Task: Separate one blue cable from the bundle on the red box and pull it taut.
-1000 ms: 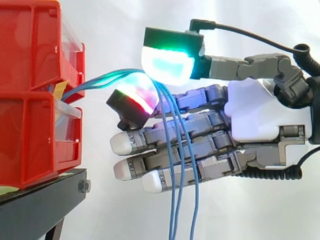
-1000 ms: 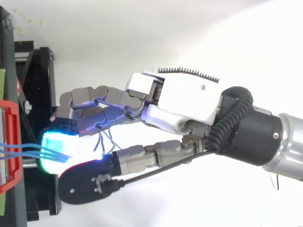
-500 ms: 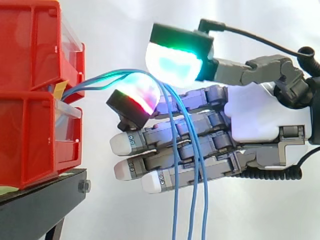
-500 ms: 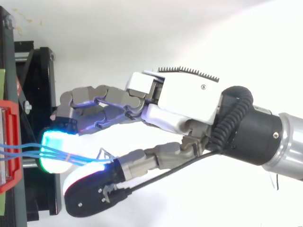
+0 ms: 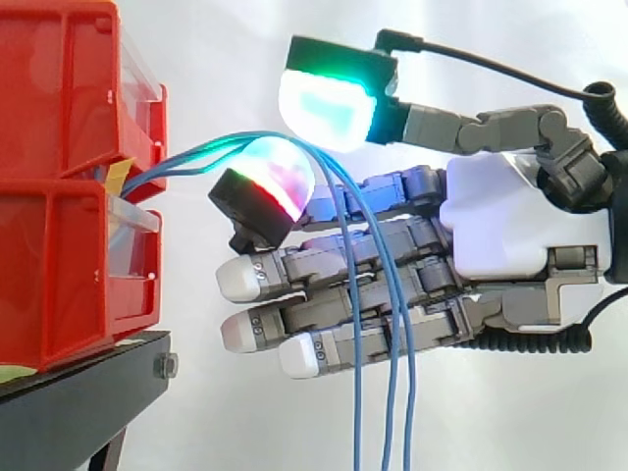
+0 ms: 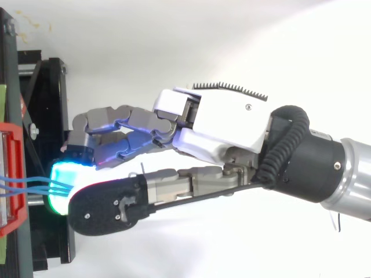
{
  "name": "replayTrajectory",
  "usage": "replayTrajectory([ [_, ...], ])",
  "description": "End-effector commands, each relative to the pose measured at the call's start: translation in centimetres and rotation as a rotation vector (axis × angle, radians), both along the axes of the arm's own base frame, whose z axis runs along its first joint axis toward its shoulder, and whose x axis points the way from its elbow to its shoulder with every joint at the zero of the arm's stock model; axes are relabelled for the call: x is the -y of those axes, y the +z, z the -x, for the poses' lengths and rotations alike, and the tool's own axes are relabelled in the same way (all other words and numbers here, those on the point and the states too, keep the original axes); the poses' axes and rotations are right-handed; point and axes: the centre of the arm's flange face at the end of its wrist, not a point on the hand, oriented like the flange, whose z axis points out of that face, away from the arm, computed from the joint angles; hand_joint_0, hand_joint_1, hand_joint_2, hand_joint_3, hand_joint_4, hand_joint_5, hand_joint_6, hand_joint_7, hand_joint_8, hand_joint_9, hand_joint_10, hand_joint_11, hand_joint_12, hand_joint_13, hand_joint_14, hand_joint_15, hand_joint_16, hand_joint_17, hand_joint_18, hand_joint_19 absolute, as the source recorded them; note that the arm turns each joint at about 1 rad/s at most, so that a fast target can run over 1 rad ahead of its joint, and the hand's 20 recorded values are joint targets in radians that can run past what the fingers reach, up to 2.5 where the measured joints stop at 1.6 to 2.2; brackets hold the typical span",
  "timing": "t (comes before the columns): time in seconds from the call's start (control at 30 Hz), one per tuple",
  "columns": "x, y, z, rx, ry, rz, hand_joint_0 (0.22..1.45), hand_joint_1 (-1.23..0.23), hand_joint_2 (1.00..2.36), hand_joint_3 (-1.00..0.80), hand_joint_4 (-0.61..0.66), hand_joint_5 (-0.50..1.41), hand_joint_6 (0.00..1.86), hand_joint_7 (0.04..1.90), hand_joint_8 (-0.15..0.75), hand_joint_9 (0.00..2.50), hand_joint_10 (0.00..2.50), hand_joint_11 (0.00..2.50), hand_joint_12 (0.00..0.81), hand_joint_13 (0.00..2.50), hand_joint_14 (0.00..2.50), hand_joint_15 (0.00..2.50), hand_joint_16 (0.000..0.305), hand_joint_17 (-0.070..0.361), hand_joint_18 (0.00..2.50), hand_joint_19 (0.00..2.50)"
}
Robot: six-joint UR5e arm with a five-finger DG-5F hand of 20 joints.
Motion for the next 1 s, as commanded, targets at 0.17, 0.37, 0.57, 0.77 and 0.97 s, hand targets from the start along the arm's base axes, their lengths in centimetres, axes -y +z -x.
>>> replayTrajectory([
  [0.17,-0.08,0.05,0.0,0.001,0.0,0.0,0.76,-0.75,1.02,-0.21,0.19,-0.12,0.5,1.17,0.288,0.66,0.01,0.31,0.346,0.42,0.0,0.15,0.047,0.105,0.44,0.38],
  [0.37,0.03,-0.02,0.03,0.0,0.0,0.0,0.79,-0.86,1.02,0.03,0.14,-0.14,0.5,1.15,0.26,0.55,0.01,0.28,0.333,0.29,0.0,0.11,0.047,0.105,0.31,0.36],
  [0.57,-0.08,0.05,0.0,0.0,0.001,0.004,0.78,-0.89,1.02,-0.01,0.14,-0.15,0.5,1.12,0.245,0.47,0.01,0.27,0.33,0.23,0.0,0.08,0.048,0.107,0.27,0.31],
  [0.77,-0.08,-0.06,-0.02,-0.004,0.001,0.013,0.77,-0.91,1.02,-0.09,0.15,-0.15,0.5,1.11,0.243,0.47,0.01,0.27,0.33,0.23,0.0,0.07,0.048,0.107,0.28,0.29],
  [0.97,-0.08,-0.02,0.03,-0.004,0.002,0.013,0.7,-0.87,1.01,-0.29,0.18,-0.15,0.5,1.1,0.25,0.49,0.01,0.27,0.333,0.25,0.0,0.07,0.048,0.107,0.32,0.28],
])
